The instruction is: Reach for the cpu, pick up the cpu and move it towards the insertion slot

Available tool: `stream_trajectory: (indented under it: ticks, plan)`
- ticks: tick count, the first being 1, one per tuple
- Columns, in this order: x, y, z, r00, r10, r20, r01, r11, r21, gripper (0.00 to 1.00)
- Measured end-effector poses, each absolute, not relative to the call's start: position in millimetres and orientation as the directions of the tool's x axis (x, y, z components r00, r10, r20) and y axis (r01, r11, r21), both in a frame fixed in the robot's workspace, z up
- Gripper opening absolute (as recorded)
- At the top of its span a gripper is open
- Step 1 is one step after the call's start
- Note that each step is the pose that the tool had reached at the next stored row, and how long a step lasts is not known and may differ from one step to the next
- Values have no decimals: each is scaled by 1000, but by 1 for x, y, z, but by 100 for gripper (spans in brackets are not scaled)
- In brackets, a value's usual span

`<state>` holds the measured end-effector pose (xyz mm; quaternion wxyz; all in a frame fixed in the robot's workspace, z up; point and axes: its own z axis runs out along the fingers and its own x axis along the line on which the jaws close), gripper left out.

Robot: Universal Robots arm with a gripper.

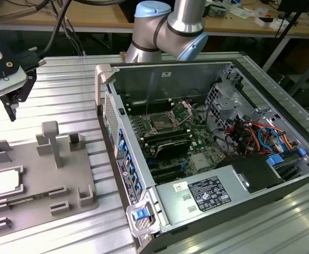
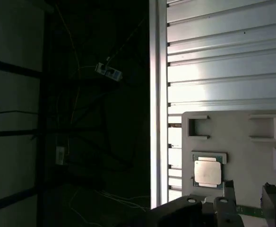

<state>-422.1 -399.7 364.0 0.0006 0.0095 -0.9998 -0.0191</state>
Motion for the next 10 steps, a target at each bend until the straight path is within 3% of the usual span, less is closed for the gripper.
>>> stream_trajectory:
  ticks: [1,3,4,10]
  plan:
    - [-425,-400,364,-1000,-19,2,-19,999,38,42]
    - [-433,-400,362,-1000,-19,5,-19,999,38,42]
    - [-436,-400,361,-1000,-19,6,-19,999,38,49]
    - [-455,-404,353,-1000,-19,17,-19,999,38,49]
